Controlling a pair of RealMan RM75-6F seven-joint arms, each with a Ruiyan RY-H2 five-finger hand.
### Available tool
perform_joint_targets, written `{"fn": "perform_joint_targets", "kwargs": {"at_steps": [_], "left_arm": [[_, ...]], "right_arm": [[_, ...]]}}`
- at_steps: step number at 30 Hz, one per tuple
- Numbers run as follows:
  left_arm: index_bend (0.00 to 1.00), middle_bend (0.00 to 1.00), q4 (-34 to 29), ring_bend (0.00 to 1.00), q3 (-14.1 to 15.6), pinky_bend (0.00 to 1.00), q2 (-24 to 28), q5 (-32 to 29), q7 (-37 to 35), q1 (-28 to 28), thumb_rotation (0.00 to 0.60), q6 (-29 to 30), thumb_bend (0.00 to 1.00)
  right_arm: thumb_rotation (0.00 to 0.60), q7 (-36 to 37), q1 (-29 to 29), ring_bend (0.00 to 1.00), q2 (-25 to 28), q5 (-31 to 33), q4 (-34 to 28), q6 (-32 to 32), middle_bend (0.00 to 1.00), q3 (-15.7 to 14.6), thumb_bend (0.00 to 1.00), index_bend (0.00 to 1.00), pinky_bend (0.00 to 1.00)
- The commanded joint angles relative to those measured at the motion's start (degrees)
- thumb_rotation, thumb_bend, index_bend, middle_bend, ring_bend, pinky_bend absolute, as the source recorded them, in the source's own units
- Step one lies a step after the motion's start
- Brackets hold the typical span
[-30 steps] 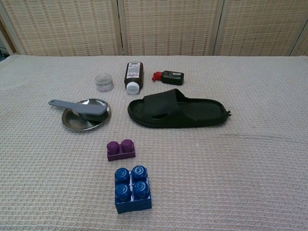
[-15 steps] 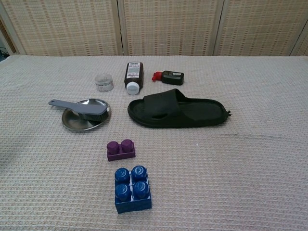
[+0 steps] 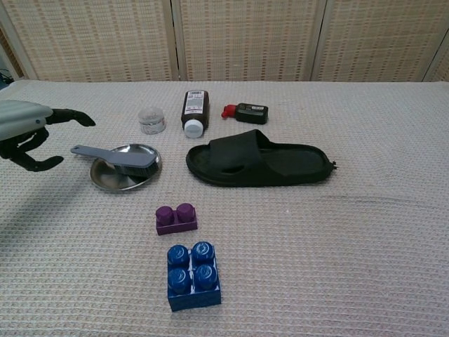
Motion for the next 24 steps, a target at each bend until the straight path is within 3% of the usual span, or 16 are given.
{"fn": "perform_joint_targets", "kwargs": {"at_steps": [1,13,24], "left_arm": [[0.13,0.09,1.1,0.79,0.2,0.91,-1.7,-0.4,1.3,-1.6,0.600,-1.1,0.45],[0.14,0.13,5.6,0.80,1.0,0.92,-8.5,-1.0,3.3,-7.0,0.600,-4.5,0.45],[0.18,0.16,11.1,0.81,1.6,0.92,-12.6,-1.4,3.5,-9.2,0.600,-4.0,0.45]], "right_arm": [[0.600,-0.1,0.2,0.00,-0.3,0.5,0.3,-0.6,0.00,0.0,0.16,0.00,0.00],[0.600,-0.1,0.5,0.00,-0.4,1.4,0.5,-1.5,0.00,0.1,0.16,0.00,0.00],[0.600,0.2,0.5,0.00,0.4,2.1,-0.2,-1.6,0.00,0.1,0.17,0.00,0.00]]}}
